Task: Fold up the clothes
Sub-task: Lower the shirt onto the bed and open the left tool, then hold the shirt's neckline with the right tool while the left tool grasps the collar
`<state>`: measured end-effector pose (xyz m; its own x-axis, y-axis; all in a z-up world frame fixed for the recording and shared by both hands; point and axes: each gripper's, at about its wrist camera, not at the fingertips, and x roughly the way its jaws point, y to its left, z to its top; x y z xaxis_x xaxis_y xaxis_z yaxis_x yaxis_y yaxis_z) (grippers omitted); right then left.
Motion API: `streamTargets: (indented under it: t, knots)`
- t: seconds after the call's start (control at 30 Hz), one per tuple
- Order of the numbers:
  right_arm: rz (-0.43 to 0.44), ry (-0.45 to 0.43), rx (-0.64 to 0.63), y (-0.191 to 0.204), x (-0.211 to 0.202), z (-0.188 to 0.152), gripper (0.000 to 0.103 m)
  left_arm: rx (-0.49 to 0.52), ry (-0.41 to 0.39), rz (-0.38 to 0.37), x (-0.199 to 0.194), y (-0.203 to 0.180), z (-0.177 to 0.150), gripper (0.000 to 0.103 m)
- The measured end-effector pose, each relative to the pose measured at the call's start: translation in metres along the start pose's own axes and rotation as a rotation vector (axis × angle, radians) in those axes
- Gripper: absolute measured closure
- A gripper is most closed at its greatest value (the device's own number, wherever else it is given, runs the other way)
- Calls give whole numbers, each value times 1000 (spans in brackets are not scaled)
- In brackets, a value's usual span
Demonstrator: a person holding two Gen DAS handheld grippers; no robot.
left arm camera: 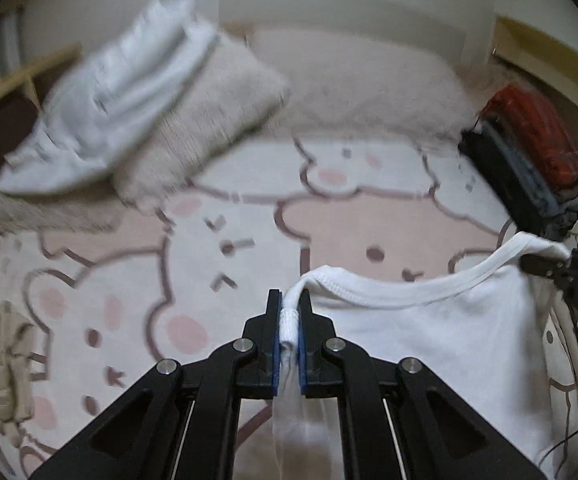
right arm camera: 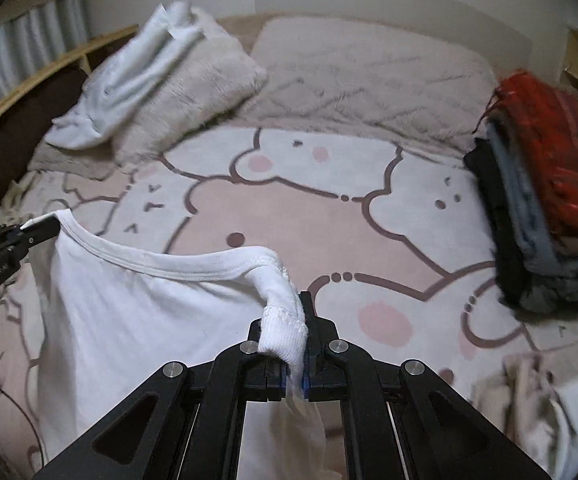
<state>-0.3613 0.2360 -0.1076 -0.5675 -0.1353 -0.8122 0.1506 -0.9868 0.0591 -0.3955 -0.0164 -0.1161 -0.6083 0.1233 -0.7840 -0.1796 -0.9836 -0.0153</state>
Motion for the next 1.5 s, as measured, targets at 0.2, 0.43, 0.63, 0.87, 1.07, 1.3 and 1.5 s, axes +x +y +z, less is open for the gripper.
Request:
streamTargets:
  t: [0.2,0.43,0.63,0.87,1.07,1.3,1.5]
  knots:
    - [12,92,16,2,46,-12,79,-70,148,-19,51,16,-24,45]
    - [64,109,99,-27,41,-20,19,-155,161,-22,24,69,-59,40]
    - [111,130,179,-84,-21,-53,37,-179,168,-7,-20,102,-119,41]
    - [122,283,284,-87,-14,-148,68,-251,183,-10,-43,98,-186,45]
    - [182,274,375,-65,4,-177,68,-328,175,-33,-52,88,-218,45]
    - [18,219,196,-37,-11,-163,100,-307,160,-31,-51,79,-220,45]
    - [-199,279,96,-47,4,-167,100,-321,157,-26,-49,82,-219,52]
